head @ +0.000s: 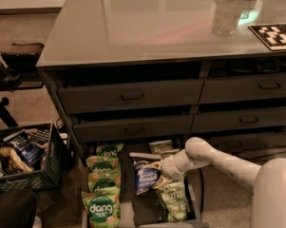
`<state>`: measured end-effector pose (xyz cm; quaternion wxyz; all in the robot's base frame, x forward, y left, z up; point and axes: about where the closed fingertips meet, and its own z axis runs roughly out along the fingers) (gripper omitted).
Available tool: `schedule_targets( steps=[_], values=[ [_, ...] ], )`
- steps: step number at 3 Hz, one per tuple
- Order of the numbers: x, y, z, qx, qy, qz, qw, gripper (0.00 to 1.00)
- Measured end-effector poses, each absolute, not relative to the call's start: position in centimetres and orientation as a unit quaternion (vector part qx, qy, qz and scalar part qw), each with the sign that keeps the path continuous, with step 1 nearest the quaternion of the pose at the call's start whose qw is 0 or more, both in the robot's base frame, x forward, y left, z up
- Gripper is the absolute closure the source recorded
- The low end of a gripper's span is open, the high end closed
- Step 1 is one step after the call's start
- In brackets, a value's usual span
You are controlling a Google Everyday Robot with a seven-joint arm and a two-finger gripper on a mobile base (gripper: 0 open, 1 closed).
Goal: Pick blue chip bag from bottom drawer and place on counter
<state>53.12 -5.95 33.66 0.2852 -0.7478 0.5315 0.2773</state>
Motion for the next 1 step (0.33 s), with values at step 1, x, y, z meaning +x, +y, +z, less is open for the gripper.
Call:
schedule_targets(
  steps=[1],
  values=[
    [53.15,-6.06,33.75,-0.748,0.532,0.276,0.286,1.0]
  ],
)
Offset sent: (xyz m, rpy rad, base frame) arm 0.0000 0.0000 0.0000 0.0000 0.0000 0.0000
